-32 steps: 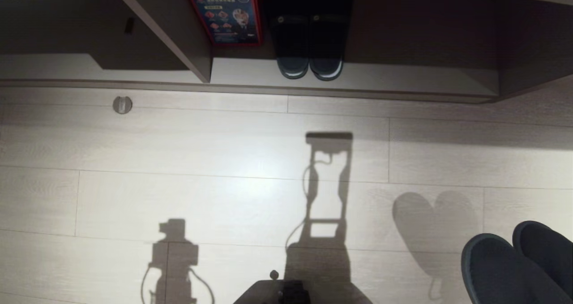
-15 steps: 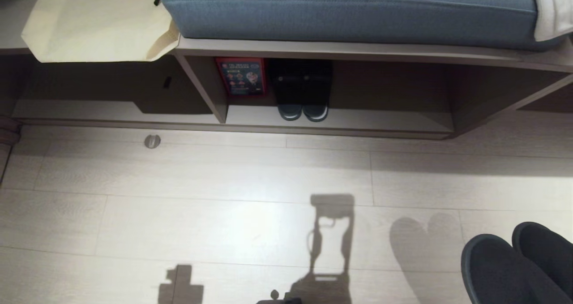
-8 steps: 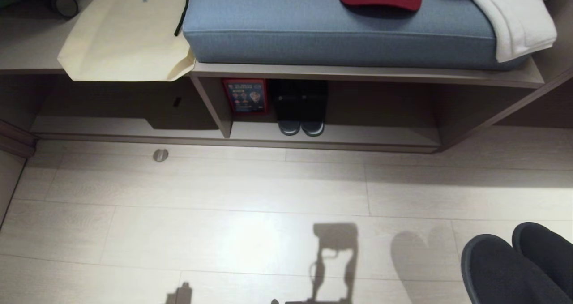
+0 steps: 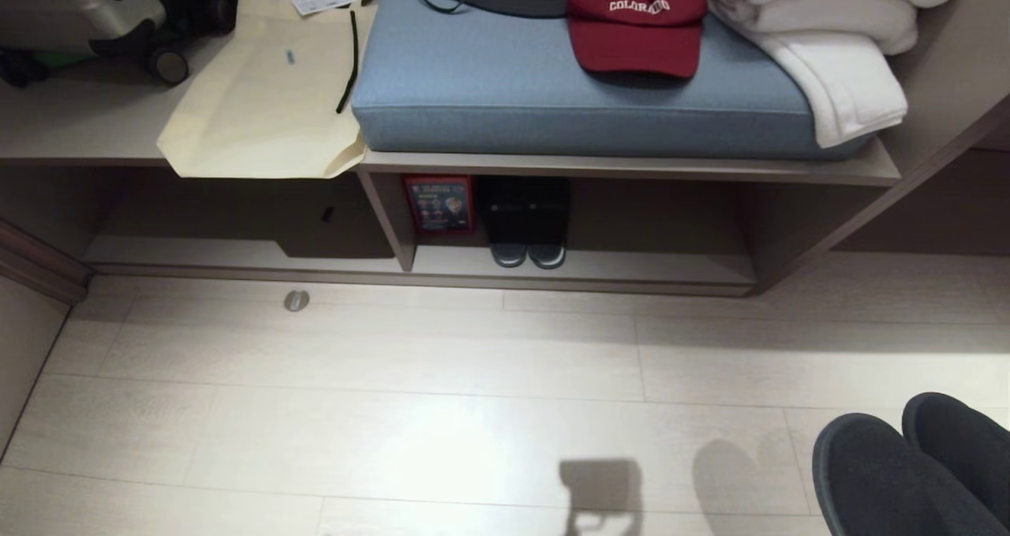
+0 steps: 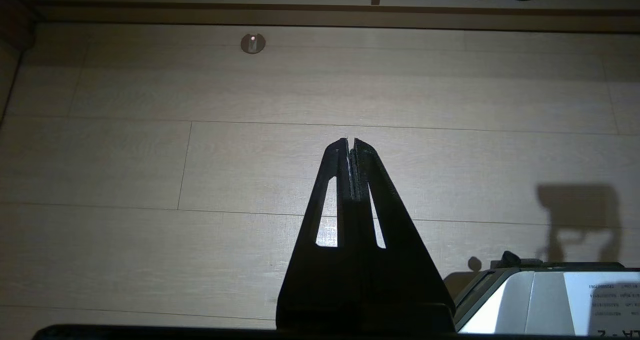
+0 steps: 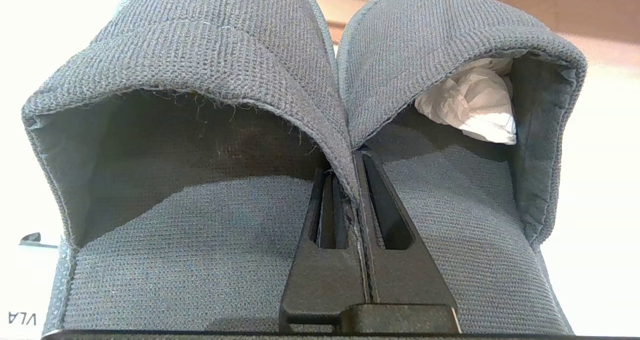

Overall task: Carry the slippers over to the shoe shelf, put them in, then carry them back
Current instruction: Place the slippers on the floor

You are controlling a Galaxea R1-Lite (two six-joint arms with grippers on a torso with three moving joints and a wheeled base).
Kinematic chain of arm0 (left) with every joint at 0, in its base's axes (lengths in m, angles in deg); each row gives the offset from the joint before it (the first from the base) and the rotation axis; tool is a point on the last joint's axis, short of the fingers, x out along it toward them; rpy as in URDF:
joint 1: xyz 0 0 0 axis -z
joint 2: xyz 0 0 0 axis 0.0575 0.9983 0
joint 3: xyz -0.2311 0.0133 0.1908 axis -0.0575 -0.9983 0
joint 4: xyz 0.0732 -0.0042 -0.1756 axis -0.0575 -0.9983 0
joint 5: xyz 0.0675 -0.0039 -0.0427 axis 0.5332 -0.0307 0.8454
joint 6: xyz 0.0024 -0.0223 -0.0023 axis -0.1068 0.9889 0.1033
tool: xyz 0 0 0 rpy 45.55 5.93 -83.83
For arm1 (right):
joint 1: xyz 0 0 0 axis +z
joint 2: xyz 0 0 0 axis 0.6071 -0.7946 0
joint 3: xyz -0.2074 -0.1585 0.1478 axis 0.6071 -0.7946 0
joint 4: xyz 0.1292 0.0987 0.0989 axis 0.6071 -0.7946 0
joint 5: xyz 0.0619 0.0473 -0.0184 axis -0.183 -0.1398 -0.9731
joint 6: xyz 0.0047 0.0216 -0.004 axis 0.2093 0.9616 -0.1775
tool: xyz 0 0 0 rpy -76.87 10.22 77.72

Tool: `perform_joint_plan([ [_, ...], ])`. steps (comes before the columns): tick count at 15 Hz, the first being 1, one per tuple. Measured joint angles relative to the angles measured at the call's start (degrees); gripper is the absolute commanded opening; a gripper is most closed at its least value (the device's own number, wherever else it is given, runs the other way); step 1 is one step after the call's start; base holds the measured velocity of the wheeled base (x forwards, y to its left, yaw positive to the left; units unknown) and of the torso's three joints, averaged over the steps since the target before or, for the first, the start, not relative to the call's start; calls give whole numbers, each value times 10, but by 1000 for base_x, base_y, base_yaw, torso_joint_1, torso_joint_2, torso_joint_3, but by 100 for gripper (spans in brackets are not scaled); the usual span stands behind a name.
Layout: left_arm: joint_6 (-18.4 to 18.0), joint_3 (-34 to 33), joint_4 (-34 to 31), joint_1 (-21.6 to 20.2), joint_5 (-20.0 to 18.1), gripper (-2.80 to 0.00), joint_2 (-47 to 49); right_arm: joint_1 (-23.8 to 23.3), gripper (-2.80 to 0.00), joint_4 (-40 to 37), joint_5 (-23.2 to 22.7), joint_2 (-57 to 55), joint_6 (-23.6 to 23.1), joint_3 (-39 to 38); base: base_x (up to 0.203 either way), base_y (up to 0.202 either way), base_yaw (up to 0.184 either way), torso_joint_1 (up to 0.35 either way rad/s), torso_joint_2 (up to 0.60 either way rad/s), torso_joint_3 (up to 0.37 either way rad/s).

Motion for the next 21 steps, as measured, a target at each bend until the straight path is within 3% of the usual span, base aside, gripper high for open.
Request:
perform_joint_plan([
  [21, 0, 0, 0, 0, 0, -280, 0, -1, -280, 0, 0, 0, 1, 0, 0, 0, 0, 3, 2, 202],
])
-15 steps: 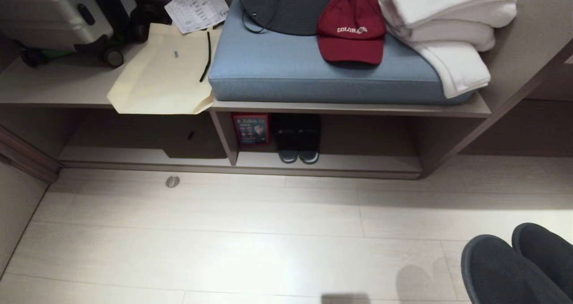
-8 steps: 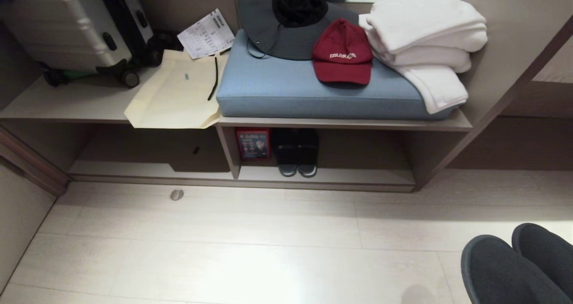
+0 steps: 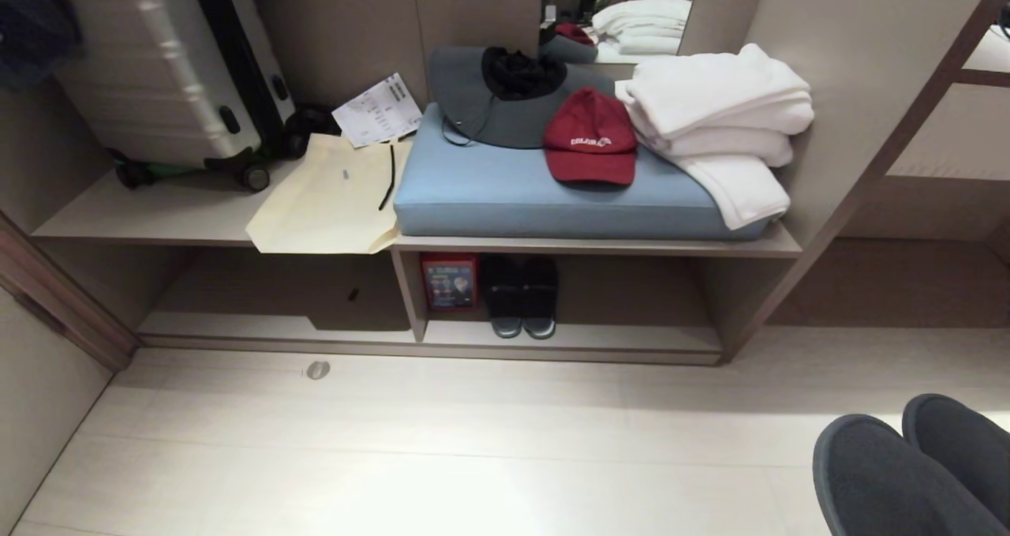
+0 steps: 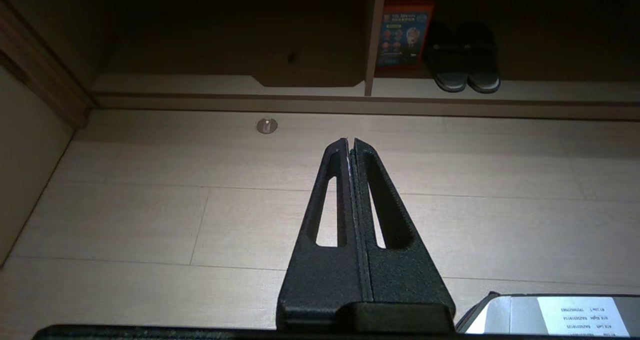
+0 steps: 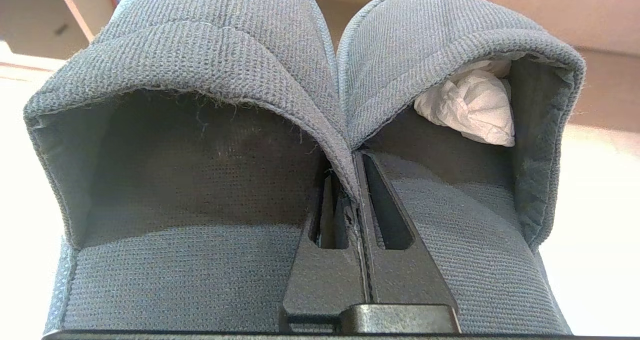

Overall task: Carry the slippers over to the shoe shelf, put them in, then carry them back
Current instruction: Place the slippers on the floor

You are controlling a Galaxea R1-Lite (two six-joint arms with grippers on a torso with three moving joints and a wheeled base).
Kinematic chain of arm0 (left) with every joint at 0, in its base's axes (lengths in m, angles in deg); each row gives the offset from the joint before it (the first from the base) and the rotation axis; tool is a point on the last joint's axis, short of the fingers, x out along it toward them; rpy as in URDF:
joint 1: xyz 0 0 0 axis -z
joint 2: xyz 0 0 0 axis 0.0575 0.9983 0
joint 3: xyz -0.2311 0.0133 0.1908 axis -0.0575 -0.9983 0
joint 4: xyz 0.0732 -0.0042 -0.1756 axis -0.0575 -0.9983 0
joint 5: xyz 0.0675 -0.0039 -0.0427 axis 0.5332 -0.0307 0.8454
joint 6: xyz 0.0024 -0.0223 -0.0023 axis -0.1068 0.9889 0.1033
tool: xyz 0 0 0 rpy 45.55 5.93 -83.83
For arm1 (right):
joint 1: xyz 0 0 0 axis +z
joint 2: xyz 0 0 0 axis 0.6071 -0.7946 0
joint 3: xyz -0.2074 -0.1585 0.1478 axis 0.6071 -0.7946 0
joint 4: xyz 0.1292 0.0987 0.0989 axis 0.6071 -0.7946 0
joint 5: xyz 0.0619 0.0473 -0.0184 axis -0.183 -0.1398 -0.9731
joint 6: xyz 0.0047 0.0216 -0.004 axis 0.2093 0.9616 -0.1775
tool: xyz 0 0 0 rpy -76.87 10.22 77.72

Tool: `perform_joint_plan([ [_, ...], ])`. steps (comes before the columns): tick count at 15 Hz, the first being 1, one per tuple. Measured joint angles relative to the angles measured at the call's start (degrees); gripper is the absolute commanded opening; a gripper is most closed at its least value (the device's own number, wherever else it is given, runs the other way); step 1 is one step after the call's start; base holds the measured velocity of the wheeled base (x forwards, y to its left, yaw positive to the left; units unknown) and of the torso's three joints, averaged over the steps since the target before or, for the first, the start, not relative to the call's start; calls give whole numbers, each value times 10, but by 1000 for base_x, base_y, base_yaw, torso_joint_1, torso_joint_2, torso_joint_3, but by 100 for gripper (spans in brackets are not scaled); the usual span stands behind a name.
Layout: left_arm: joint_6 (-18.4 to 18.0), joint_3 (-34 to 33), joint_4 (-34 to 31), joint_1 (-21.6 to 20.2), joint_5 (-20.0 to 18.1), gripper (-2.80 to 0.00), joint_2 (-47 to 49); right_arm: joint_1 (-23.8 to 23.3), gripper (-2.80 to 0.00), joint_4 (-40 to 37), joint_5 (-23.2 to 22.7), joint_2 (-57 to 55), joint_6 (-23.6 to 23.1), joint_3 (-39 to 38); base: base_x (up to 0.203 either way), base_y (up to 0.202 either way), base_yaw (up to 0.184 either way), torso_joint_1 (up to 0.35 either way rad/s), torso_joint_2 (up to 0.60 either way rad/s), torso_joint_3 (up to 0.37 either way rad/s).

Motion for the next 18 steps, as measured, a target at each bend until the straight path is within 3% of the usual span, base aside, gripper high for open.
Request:
perform_joint_plan([
  [12, -1, 0, 0, 0, -1, -280, 0, 0, -280, 0, 0, 0, -3, 0, 0, 0, 0, 2, 5, 199],
  [18, -1, 0, 0, 0, -1, -280, 0, 0, -280, 0, 7, 0, 2, 0, 0, 0, 0, 1, 2, 29],
])
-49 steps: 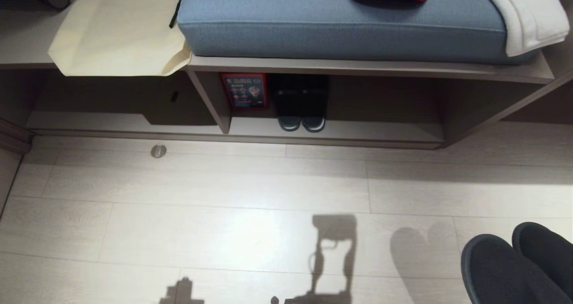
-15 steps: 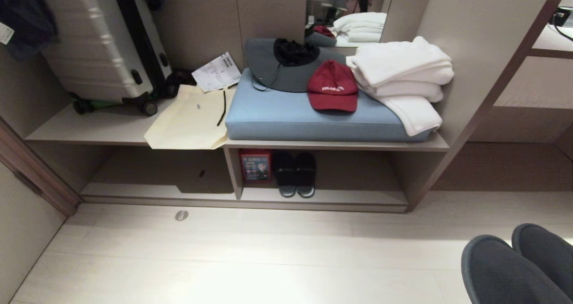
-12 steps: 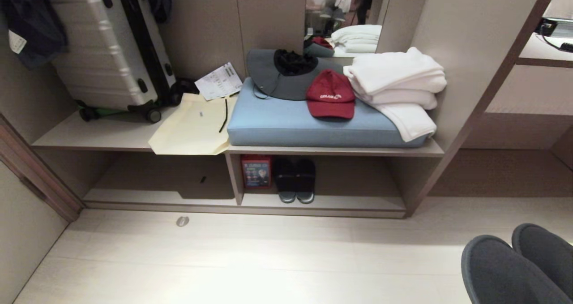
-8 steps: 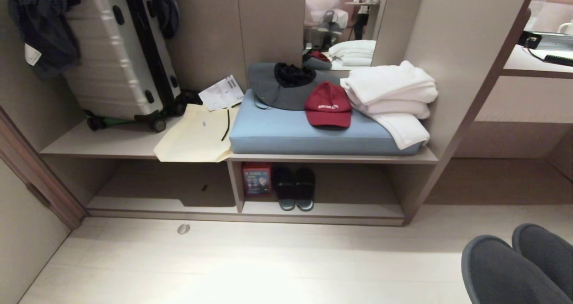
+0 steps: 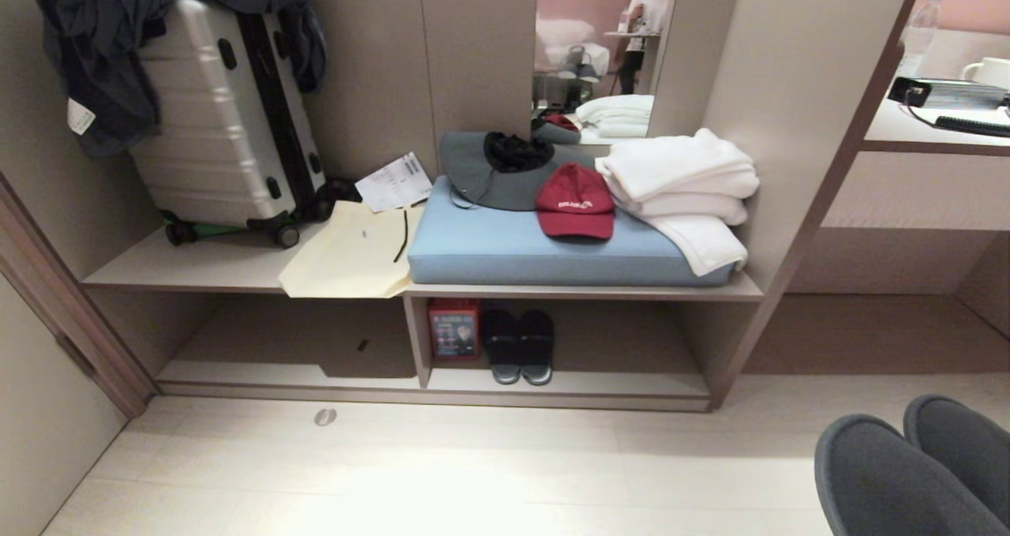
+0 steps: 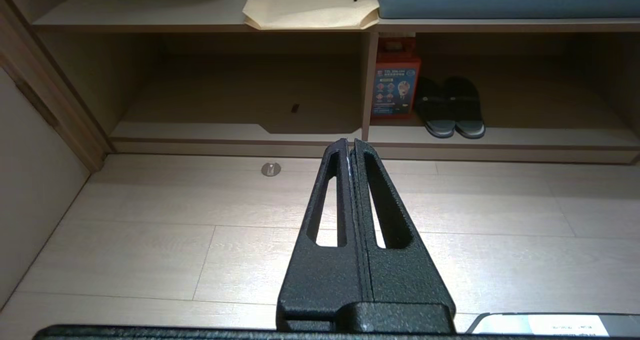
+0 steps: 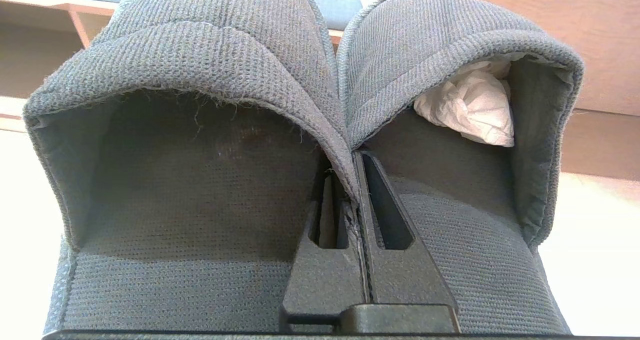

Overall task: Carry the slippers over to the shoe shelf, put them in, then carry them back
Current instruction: Place the slippers on the floor

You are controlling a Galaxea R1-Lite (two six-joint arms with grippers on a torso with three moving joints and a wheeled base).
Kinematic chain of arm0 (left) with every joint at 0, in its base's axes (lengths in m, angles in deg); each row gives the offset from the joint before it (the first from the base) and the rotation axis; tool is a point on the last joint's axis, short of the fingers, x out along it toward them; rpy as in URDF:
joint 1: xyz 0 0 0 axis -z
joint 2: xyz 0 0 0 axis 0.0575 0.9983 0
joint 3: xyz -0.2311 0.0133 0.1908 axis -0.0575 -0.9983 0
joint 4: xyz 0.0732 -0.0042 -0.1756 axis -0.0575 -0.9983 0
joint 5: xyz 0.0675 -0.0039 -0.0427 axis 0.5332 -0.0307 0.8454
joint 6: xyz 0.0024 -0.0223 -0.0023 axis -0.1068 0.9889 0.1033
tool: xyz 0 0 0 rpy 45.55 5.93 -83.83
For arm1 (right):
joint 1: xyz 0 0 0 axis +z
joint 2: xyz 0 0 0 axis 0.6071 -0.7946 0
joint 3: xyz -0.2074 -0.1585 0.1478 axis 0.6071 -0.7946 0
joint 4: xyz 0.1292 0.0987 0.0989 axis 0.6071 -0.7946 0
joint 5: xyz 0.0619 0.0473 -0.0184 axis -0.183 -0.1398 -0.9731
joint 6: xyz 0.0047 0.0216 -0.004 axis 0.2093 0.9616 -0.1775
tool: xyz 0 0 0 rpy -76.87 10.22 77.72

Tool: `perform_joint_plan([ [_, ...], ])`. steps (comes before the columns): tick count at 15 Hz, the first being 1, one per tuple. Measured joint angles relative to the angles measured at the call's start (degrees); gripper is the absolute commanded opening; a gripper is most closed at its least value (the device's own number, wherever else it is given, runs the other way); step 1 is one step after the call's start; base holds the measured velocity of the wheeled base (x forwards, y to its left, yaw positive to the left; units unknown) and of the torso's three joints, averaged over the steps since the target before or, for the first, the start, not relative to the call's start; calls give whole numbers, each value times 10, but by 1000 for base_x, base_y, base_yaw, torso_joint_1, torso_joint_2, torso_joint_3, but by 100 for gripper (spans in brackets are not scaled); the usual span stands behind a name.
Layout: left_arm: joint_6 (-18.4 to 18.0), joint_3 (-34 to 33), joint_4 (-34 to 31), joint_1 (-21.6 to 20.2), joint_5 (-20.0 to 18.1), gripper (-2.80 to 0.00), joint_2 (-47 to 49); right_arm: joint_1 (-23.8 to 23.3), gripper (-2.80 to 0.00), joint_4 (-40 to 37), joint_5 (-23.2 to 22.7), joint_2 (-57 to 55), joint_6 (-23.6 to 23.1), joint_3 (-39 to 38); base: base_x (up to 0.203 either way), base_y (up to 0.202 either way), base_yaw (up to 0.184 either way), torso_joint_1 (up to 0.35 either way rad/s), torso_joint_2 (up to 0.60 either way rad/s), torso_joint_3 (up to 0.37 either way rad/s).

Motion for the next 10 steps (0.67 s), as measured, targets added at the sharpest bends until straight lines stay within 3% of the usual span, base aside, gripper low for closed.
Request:
perform_joint_plan([
  [5, 0, 0, 0, 0, 0, -280, 0, 0, -280, 0, 3, 0, 2, 0, 0, 0, 0, 0, 0, 0],
  [10, 0, 0, 0, 0, 0, -280, 0, 0, -280, 0, 3, 0, 3, 0, 3, 7, -163, 3, 1, 0],
])
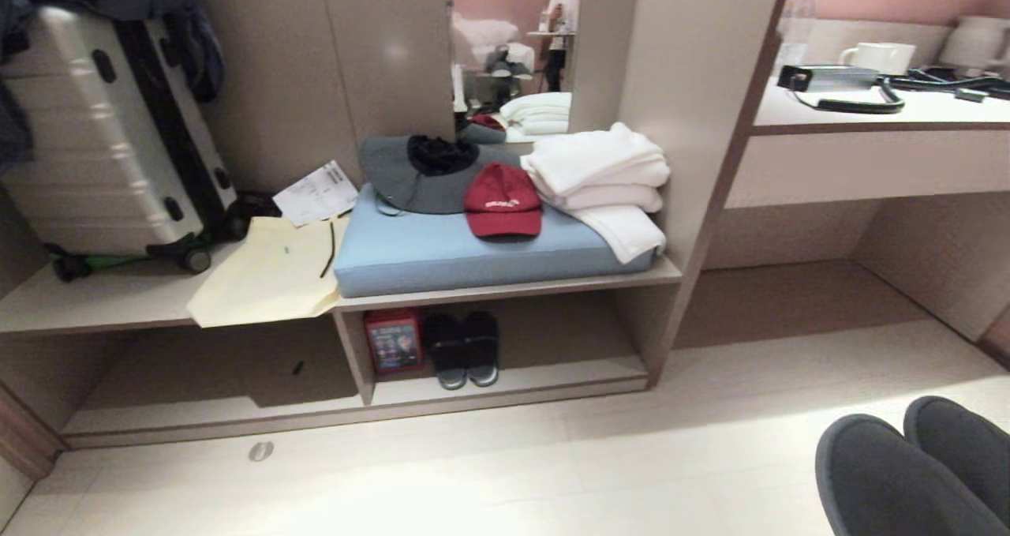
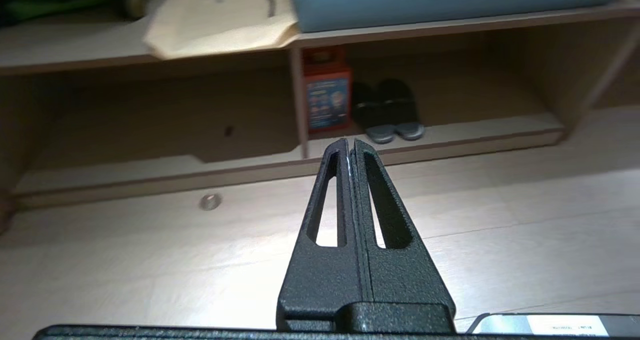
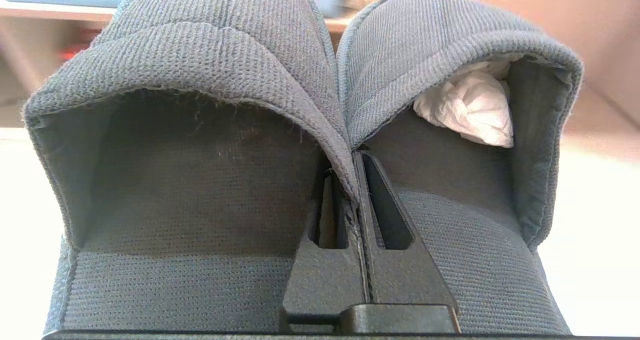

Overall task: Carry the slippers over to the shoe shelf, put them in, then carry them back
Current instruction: Place the slippers on the floor

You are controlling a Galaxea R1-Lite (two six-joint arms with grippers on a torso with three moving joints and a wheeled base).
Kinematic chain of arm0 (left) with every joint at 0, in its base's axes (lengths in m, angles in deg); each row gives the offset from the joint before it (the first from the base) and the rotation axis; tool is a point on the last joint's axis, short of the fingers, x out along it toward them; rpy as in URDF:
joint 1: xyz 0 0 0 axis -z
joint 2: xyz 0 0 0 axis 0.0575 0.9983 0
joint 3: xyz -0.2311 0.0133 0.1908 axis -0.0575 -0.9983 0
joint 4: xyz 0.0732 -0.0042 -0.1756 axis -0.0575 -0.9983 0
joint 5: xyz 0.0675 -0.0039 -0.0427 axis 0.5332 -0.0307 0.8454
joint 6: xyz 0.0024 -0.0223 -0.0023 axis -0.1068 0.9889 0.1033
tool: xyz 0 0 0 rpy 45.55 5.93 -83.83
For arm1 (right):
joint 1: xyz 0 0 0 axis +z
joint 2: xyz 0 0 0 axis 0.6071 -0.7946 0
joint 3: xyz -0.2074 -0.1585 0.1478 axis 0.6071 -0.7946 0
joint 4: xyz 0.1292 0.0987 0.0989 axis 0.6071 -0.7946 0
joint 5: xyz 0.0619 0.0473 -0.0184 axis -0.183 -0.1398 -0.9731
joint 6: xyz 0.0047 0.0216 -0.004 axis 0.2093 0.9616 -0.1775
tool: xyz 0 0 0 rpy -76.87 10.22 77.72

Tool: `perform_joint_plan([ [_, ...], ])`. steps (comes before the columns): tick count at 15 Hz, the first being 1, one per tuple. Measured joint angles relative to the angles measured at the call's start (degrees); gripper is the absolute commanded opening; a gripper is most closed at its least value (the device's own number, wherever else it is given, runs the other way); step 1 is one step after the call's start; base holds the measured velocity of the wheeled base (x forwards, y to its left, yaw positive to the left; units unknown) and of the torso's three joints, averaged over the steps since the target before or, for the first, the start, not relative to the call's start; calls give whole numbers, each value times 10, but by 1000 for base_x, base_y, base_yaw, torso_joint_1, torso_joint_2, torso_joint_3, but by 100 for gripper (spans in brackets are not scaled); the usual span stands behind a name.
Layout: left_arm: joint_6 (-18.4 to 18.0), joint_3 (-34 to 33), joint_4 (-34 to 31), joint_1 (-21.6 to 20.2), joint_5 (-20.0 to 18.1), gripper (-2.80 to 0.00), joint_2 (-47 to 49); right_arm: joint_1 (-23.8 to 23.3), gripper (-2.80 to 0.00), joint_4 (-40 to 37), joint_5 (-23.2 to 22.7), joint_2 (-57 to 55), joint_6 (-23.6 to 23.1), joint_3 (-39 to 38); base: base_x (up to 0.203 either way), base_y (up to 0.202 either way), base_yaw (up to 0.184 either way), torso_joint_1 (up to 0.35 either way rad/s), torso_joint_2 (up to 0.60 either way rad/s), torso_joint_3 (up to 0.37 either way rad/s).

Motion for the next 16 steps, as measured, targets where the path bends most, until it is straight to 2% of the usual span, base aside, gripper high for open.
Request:
perform_joint_plan([
  [16, 0, 0, 0, 0, 0, -280, 0, 0, -280, 0, -1, 0, 0, 0, 1, 8, -176, 3, 3, 2],
])
